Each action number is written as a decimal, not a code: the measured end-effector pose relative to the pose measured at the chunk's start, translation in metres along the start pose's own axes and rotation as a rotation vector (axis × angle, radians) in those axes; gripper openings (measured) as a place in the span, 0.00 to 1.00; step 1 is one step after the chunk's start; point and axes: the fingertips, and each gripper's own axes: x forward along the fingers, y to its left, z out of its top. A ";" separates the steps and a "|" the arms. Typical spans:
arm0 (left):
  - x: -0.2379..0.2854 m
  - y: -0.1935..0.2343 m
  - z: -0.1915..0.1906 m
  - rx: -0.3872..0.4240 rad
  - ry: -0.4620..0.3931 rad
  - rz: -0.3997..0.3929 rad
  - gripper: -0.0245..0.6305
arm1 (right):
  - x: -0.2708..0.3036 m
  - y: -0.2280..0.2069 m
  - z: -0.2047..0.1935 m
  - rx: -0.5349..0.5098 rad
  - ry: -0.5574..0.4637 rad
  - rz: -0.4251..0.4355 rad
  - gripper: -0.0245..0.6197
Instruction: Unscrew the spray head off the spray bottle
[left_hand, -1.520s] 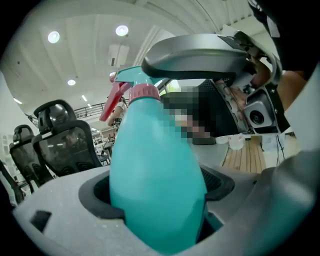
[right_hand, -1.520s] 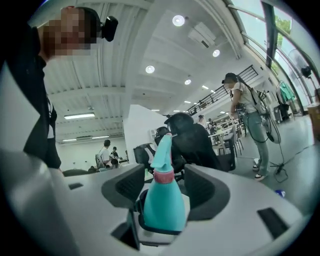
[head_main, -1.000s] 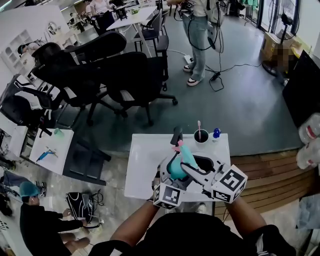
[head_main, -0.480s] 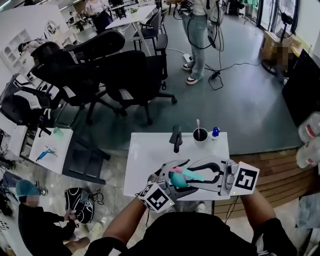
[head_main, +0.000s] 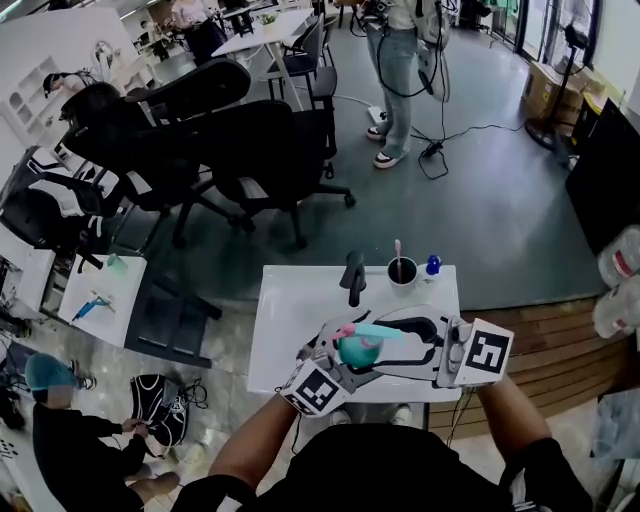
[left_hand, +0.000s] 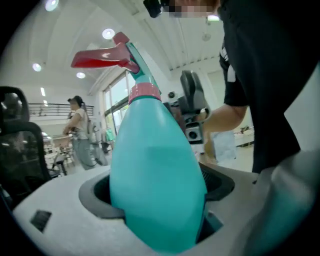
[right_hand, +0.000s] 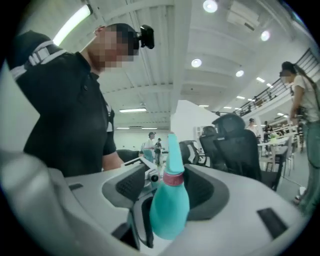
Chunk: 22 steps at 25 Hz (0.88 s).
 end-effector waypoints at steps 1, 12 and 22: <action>0.000 0.011 -0.010 -0.006 0.034 0.068 0.74 | 0.000 -0.008 -0.004 0.016 -0.014 -0.054 0.40; -0.002 0.056 -0.079 -0.118 0.284 0.444 0.74 | -0.003 -0.063 -0.065 0.312 -0.006 -0.525 0.33; -0.002 0.054 -0.074 -0.044 0.323 0.507 0.74 | 0.009 -0.069 -0.062 0.345 -0.009 -0.617 0.30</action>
